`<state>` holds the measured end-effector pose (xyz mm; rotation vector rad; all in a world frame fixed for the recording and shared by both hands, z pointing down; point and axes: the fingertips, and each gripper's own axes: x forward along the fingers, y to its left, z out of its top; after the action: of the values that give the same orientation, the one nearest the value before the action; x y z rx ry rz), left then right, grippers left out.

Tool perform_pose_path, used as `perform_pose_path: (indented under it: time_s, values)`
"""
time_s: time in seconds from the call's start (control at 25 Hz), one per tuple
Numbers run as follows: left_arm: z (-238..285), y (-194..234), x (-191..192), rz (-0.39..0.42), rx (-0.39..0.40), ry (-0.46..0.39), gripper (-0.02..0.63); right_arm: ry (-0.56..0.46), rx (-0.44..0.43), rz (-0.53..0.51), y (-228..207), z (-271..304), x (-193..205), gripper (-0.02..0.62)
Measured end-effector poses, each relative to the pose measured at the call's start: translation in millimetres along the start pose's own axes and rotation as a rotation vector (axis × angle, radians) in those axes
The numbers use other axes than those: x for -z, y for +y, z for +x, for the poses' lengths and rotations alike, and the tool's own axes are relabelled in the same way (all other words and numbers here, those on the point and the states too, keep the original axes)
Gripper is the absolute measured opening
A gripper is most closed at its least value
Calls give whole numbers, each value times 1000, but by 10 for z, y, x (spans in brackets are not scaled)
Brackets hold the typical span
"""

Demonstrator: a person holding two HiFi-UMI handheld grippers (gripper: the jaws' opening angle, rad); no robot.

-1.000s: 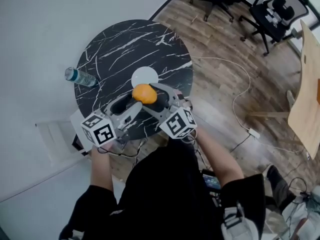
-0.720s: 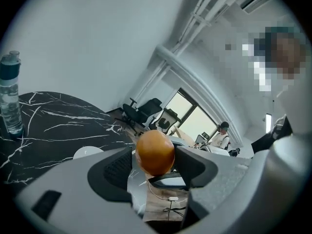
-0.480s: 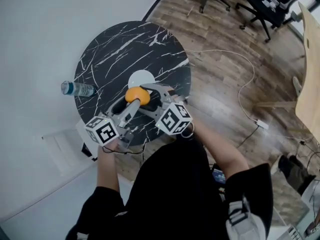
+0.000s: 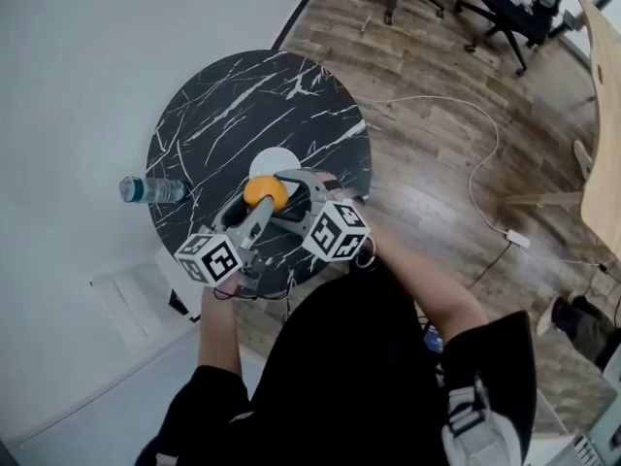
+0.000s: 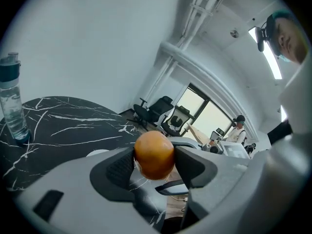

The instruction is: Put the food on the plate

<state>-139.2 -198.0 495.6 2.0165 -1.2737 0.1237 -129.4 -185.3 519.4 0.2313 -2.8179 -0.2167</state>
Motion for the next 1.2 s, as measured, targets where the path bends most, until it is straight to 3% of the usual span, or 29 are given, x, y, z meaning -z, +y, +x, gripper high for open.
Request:
perform_pose_path:
  time_s: [0.24,0.28,0.4,0.44,0.6,0.76,0.88,1.2]
  values:
    - [29,233,-55,98,-103,13,259,34,-11,115,-129,-63,223,308]
    - [41,263,-36,121,-118,29,259,45,-20,150,-145,-85,276,278]
    - [107,340,14,170,-142,75,259,92,-10,240,-258,-139,455,35]
    - [133,366,31,186,-151,91,259,121,12,255,-311,-142,539,2]
    - [249,466,141,287,-203,175,259,230,79,321,-484,-116,872,-3]
    - [362,522,268,399,-249,263,259,213,62,442,-567,-77,938,-3]
    - [452,623,390,445,-277,317,259,212,81,453,-635,-44,994,-3]
    - [662,868,539,657,-375,439,259,240,98,491,-704,13,1241,-3]
